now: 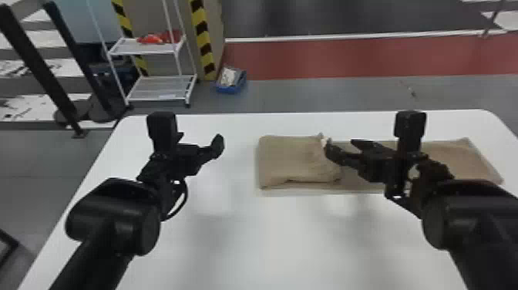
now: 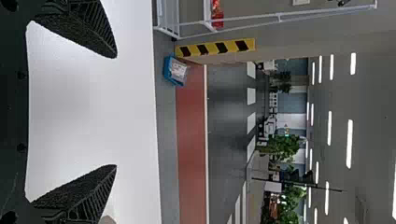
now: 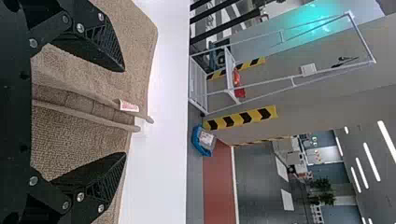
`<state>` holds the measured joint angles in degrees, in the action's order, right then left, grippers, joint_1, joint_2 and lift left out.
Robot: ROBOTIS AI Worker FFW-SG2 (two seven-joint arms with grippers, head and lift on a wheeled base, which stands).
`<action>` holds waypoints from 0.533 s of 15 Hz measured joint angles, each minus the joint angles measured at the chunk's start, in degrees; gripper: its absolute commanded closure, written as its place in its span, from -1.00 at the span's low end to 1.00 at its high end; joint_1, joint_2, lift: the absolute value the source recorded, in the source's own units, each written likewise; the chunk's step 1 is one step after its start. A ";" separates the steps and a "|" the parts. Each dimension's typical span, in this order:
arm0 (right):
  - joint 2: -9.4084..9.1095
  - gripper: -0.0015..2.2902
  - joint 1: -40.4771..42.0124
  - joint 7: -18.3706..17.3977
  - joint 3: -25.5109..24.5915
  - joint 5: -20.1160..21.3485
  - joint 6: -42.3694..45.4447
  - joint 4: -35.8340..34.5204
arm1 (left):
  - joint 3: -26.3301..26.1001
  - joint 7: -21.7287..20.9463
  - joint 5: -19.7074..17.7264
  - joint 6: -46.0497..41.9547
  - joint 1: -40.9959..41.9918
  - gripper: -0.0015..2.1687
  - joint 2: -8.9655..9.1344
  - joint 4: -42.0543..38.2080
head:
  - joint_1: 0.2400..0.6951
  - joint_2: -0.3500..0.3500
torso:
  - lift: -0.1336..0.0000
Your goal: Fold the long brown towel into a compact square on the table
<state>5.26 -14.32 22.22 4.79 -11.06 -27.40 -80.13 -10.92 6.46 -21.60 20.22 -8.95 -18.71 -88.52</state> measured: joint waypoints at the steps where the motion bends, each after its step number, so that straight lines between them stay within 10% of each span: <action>1: -0.22 -0.75 -0.58 -0.54 0.32 0.28 0.00 0.93 | 0.36 -0.61 0.03 -0.10 0.27 -0.96 -0.06 0.15 | 1.00 0.32 | -0.92; 8: -1.65 -0.65 -5.22 -0.69 2.91 1.41 0.02 8.71 | 2.14 -2.32 -0.05 -2.22 1.07 -0.96 -0.17 1.94 | 1.00 0.41 | -0.92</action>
<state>3.61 -19.55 21.53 7.70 -9.65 -27.37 -71.42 -8.77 4.14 -21.65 18.01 -7.88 -18.89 -86.57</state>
